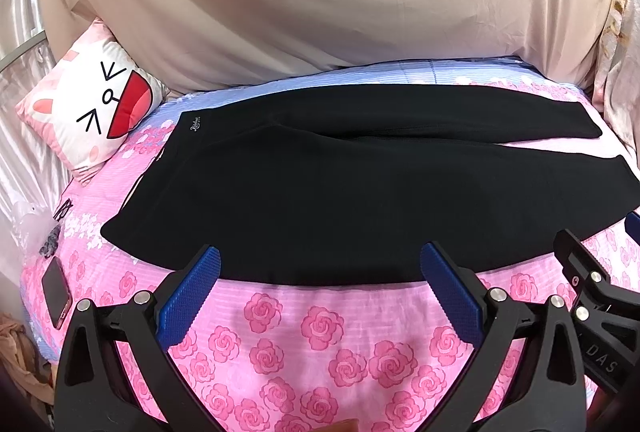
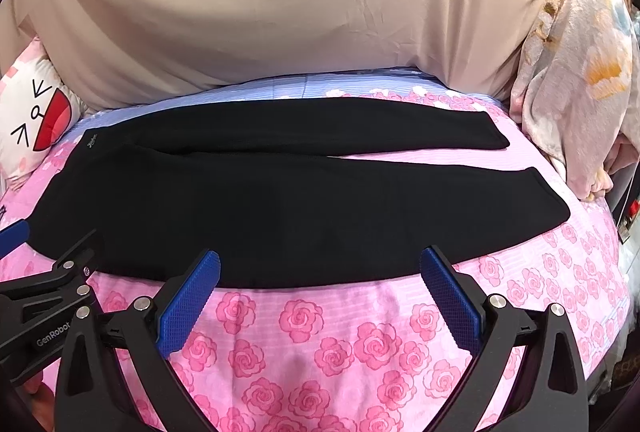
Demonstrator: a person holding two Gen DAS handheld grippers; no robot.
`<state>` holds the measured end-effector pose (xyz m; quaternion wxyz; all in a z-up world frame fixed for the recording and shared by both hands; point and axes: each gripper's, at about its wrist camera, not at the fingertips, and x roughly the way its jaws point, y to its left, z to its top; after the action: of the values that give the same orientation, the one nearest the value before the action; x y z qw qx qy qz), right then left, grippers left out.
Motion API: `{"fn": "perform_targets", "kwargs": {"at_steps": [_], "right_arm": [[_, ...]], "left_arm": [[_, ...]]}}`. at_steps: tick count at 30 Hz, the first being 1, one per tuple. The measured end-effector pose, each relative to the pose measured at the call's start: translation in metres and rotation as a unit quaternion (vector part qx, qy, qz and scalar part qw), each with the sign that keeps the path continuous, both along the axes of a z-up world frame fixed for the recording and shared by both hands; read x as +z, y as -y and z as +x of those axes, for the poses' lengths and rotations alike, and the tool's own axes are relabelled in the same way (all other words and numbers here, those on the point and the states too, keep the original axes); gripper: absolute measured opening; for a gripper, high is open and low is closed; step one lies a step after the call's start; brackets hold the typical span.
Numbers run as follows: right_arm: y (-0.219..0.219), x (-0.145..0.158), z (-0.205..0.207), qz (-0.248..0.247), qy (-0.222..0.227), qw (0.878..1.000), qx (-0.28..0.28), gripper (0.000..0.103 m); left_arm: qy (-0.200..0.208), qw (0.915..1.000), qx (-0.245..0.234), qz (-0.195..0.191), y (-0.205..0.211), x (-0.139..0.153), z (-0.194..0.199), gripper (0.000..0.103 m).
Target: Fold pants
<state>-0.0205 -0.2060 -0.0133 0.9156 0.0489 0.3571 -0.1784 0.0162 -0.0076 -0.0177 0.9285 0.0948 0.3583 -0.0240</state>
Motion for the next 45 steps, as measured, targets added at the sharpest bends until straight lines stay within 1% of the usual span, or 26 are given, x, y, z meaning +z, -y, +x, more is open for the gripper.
{"fn": "perform_targets", "kwargs": {"at_steps": [10, 13, 15, 17, 19, 21, 23, 25, 26, 28, 29, 31, 32, 34, 37, 39, 40, 41, 42, 43, 44, 45], "right_arm": [[0.005, 0.002, 0.008, 0.002, 0.000, 1.000, 0.005, 0.098], [0.015, 0.002, 0.012, 0.011, 0.008, 1.000, 0.023, 0.098], [0.032, 0.002, 0.015, 0.024, 0.019, 0.999, 0.037, 0.098], [0.057, 0.003, 0.020, 0.039, 0.023, 0.999, 0.031, 0.098], [0.093, 0.007, 0.026, 0.050, 0.031, 0.998, 0.006, 0.098], [0.144, 0.012, 0.036, 0.048, 0.048, 0.997, -0.033, 0.098], [0.192, 0.013, 0.053, 0.043, 0.038, 0.997, -0.056, 0.098], [0.235, 0.011, 0.070, 0.040, 0.021, 0.995, -0.084, 0.097], [0.265, 0.009, 0.085, 0.035, 0.007, 0.995, -0.098, 0.095], [0.291, 0.005, 0.105, 0.032, -0.008, 0.993, -0.109, 0.095], [0.306, 0.002, 0.120, 0.025, -0.022, 0.994, -0.106, 0.095], [0.330, -0.001, 0.141, 0.013, -0.028, 0.994, -0.109, 0.095], [0.346, -0.003, 0.153, 0.017, -0.029, 0.993, -0.109, 0.096], [0.380, -0.013, 0.176, 0.053, -0.037, 0.992, -0.110, 0.096], [0.413, -0.031, 0.199, 0.093, -0.052, 0.988, -0.116, 0.096], [0.427, -0.045, 0.213, 0.101, -0.060, 0.986, -0.116, 0.095], [0.428, -0.048, 0.216, 0.099, -0.061, 0.987, -0.114, 0.091], [0.429, -0.052, 0.221, 0.089, -0.062, 0.987, -0.117, 0.080], [0.428, -0.055, 0.226, 0.085, -0.067, 0.988, -0.110, 0.072], [0.428, -0.059, 0.230, 0.085, -0.073, 0.988, -0.102, 0.058], [0.428, -0.061, 0.234, 0.087, -0.070, 0.989, -0.093, 0.050], [0.427, -0.060, 0.235, 0.083, -0.065, 0.990, -0.093, 0.038]], "left_arm": [[-0.005, 1.0000, 0.002, -0.001, 0.003, 0.002, 0.011, 0.098], [-0.004, 0.9999, -0.007, -0.006, 0.005, 0.003, 0.015, 0.098], [-0.005, 0.9999, -0.008, -0.004, 0.007, 0.002, 0.021, 0.098], [-0.007, 0.9999, -0.011, -0.004, 0.008, 0.002, 0.027, 0.098], [-0.004, 0.9999, -0.009, 0.003, 0.010, 0.001, 0.033, 0.098], [0.005, 0.9999, -0.006, 0.013, 0.013, -0.001, 0.040, 0.098], [0.011, 0.9998, -0.006, 0.019, 0.016, -0.002, 0.046, 0.098], [0.012, 0.9996, -0.005, 0.024, 0.019, -0.003, 0.053, 0.098], [0.011, 0.9996, -0.003, 0.025, 0.021, -0.005, 0.058, 0.098], [0.010, 0.9996, 0.002, 0.026, 0.022, -0.008, 0.066, 0.098], [0.007, 0.9996, 0.006, 0.027, 0.023, -0.010, 0.070, 0.098], [0.003, 0.9996, 0.009, 0.028, 0.024, -0.014, 0.079, 0.098], [0.003, 0.9995, 0.013, 0.030, 0.024, -0.015, 0.083, 0.098], [0.000, 0.9994, 0.021, 0.028, 0.023, -0.016, 0.092, 0.098], [-0.016, 0.9994, 0.029, 0.006, 0.016, -0.019, 0.111, 0.098], [-0.022, 0.9991, 0.035, 0.003, 0.012, -0.021, 0.121, 0.098], [-0.017, 0.9990, 0.041, 0.008, 0.009, -0.021, 0.127, 0.098], [-0.010, 0.9987, 0.048, 0.015, 0.005, -0.020, 0.133, 0.098], [-0.004, 0.9984, 0.053, 0.019, 0.002, -0.019, 0.137, 0.098], [0.002, 0.9980, 0.059, 0.020, -0.004, -0.017, 0.144, 0.098], [0.005, 0.9975, 0.067, 0.021, -0.014, -0.015, 0.155, 0.098], [0.007, 0.9969, 0.076, 0.021, -0.023, -0.012, 0.167, 0.098]]}}
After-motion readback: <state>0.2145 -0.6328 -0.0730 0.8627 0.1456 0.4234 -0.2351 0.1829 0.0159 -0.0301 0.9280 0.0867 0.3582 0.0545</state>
